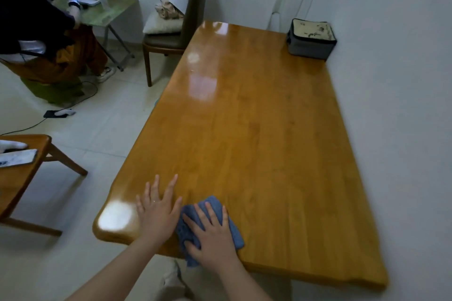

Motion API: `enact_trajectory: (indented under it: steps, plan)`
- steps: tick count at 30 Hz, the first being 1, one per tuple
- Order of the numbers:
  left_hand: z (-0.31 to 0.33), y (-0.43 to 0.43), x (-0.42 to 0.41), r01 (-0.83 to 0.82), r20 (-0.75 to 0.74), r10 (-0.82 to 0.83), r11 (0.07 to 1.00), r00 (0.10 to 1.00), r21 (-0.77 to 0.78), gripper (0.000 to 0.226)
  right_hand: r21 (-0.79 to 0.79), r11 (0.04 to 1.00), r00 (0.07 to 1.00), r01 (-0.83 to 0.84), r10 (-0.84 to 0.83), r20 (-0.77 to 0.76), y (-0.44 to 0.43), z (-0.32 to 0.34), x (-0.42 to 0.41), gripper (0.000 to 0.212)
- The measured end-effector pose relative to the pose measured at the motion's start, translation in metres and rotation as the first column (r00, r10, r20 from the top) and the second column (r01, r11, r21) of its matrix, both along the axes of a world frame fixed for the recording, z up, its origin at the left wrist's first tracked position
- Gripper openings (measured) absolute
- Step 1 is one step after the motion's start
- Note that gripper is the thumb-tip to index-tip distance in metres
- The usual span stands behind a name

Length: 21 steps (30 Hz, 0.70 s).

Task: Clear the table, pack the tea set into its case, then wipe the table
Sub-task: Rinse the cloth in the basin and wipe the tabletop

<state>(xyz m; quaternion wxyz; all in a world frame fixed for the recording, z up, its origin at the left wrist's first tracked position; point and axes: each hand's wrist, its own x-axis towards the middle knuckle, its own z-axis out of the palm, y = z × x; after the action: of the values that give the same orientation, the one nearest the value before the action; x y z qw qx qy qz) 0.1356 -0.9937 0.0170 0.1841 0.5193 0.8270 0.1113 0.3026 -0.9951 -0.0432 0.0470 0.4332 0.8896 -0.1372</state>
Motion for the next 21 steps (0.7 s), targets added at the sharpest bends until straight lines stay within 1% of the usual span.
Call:
enact_trajectory:
  steps: [5, 10, 14, 17, 18, 19, 21]
  plan:
    - [-0.004, -0.018, 0.049, 0.036, 0.02, -0.035, 0.999, 0.999, -0.037, 0.058, 0.035, 0.974, 0.973, 0.224, -0.226, 0.048, -0.01, -0.002, 0.098, 0.062]
    - [-0.008, -0.036, 0.089, 0.116, 0.026, -0.114, 0.99, 0.993, -0.086, 0.06, 0.013, 0.879, 0.877, 0.476, -0.476, 0.059, -0.024, 0.0, 0.191, 0.061]
    - [-0.002, -0.044, 0.108, 0.147, 0.031, -0.145, 0.987, 0.989, -0.07, 0.059, 0.018, 0.82, 0.818, 0.572, -0.572, 0.059, -0.022, -0.002, 0.249, 0.062]
    - [0.0, -0.05, 0.111, 0.163, 0.008, -0.163, 0.985, 0.987, -0.047, 0.059, 0.01, 0.744, 0.739, 0.668, -0.665, 0.109, -0.018, -0.001, 0.289, 0.069]
    - [0.002, -0.052, 0.11, 0.157, 0.0, -0.157, 0.987, 0.988, -0.04, 0.059, 0.032, 0.719, 0.712, 0.694, -0.692, 0.123, -0.016, 0.001, 0.298, 0.07]
    - [0.003, -0.053, 0.109, 0.152, -0.001, -0.153, 0.988, 0.988, -0.037, 0.06, 0.061, 0.698, 0.685, 0.714, -0.713, 0.15, -0.016, 0.003, 0.306, 0.068]
    - [0.004, -0.054, 0.106, 0.144, 0.001, -0.144, 0.989, 0.99, -0.044, 0.059, 0.067, 0.675, 0.655, 0.734, -0.731, 0.189, -0.015, 0.007, 0.311, 0.066]
